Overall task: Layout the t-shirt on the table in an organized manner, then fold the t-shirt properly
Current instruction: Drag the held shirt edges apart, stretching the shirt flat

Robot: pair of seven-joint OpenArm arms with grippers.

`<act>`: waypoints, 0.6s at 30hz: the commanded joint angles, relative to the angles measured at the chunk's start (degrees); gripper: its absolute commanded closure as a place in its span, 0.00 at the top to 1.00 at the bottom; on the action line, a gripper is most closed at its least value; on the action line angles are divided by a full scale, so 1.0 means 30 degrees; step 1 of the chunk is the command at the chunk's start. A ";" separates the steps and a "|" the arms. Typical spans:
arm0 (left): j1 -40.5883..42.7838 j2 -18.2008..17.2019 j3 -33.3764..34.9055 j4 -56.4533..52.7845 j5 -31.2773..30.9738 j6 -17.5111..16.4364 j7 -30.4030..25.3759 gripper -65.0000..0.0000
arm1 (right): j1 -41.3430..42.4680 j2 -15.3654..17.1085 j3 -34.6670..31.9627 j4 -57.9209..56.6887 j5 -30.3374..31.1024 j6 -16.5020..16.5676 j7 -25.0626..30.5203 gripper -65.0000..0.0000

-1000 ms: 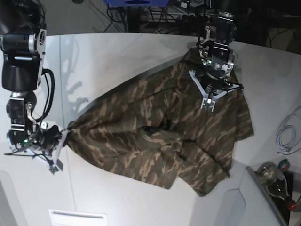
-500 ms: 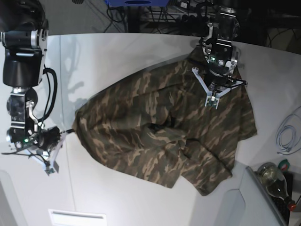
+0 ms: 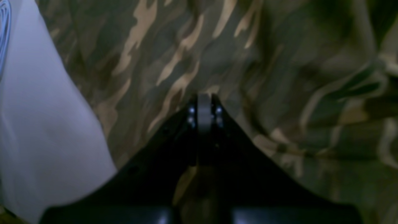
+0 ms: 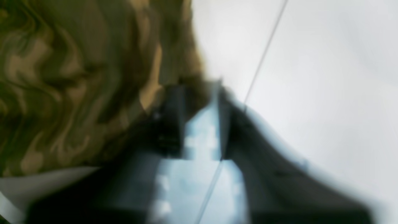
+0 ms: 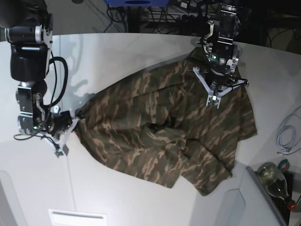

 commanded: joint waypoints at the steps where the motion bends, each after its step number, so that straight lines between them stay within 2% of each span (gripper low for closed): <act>1: -0.0128 -0.0093 -0.0500 0.0260 0.0078 0.0143 -0.0316 0.00 | 0.0903 0.0282 0.0083 0.0013 0.0140 -0.0006 0.0347 0.00; 2: -0.0128 -0.0064 -0.0881 0.0260 0.0019 0.0143 -0.0316 0.00 | 0.1050 0.0399 0.0083 -0.0163 0.0140 -0.0006 0.0347 0.04; 6: -0.0128 -0.0005 -0.2082 0.0729 0.0019 0.0143 -0.0316 0.00 | 0.0727 0.0809 0.0112 0.1947 0.0140 -0.0006 -0.0180 0.00; 13: -0.0274 0.0112 -0.3547 0.1931 -0.0010 0.0143 -0.0316 0.00 | -0.0210 0.1073 0.2163 0.9332 0.0082 -0.0124 -0.4605 0.00; 16: -0.0684 0.0757 -0.3518 0.1960 -0.0010 0.0143 -0.0345 0.00 | -0.0210 0.1103 0.2251 1.1237 0.0082 -0.0124 -0.6100 0.00; 18: -0.1300 0.1460 -0.3489 0.1843 -0.0010 0.0143 -0.0345 0.00 | -0.0298 0.1073 0.2163 1.1764 0.0111 -0.0124 -0.6422 0.00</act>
